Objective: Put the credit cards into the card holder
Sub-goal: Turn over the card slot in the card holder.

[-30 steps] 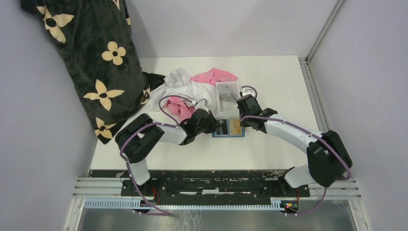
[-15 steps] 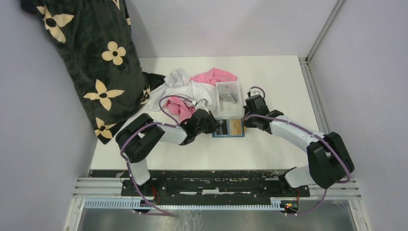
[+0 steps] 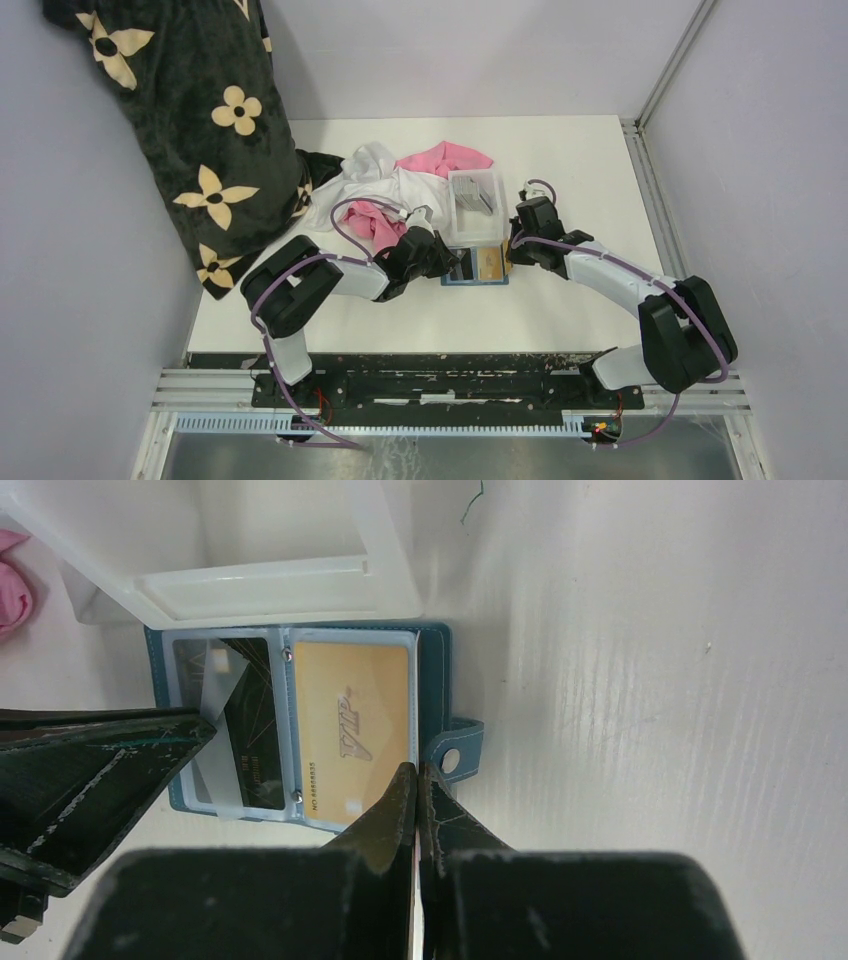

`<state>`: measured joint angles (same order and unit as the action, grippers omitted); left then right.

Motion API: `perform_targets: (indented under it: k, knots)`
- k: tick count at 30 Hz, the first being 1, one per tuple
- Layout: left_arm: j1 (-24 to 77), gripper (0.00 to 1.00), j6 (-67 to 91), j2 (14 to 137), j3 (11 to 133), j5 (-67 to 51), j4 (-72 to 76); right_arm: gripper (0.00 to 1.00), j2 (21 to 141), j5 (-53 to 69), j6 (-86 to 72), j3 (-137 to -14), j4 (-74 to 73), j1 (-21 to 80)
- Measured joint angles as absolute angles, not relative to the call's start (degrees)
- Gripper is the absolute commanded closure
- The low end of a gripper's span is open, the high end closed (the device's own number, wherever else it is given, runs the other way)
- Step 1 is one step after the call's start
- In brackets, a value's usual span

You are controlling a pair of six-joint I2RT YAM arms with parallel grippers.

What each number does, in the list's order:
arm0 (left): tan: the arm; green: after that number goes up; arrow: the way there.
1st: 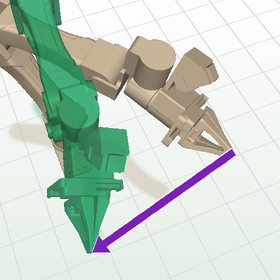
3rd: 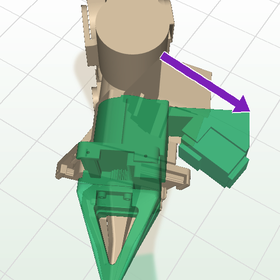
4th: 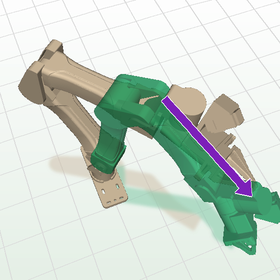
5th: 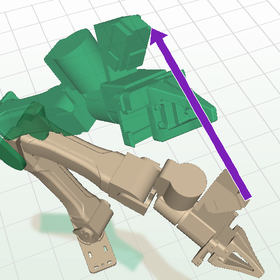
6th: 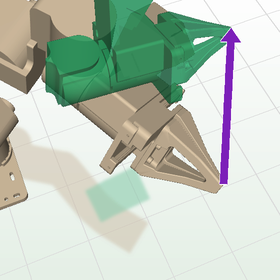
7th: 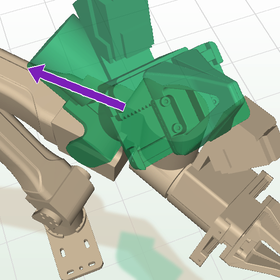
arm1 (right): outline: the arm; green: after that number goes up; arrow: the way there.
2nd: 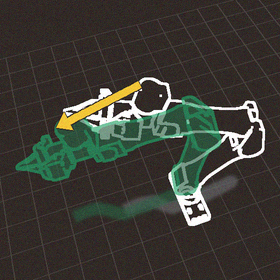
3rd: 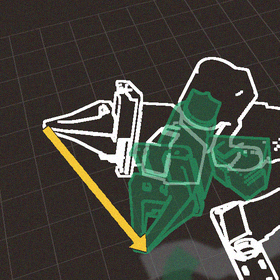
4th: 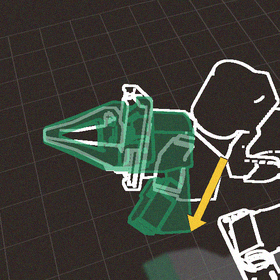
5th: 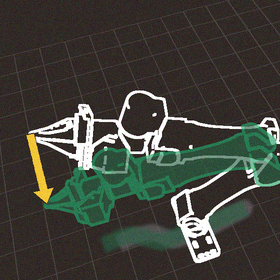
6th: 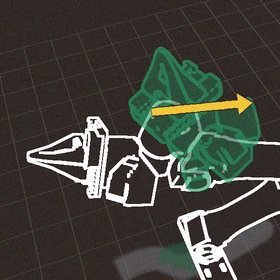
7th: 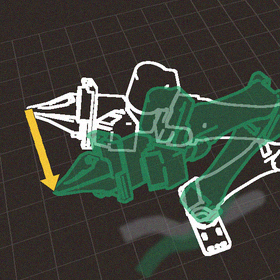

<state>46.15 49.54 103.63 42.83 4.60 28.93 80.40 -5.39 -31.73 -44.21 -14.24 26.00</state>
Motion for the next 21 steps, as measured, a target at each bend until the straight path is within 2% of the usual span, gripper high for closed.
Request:
perform_targets:
  k: [21]
  knots:
    - [46.2,0.83,49.5,104.3,43.1,4.6,29.6,0.99,78.7,-4.4,-32.1,-43.9,-14.3,24.6]
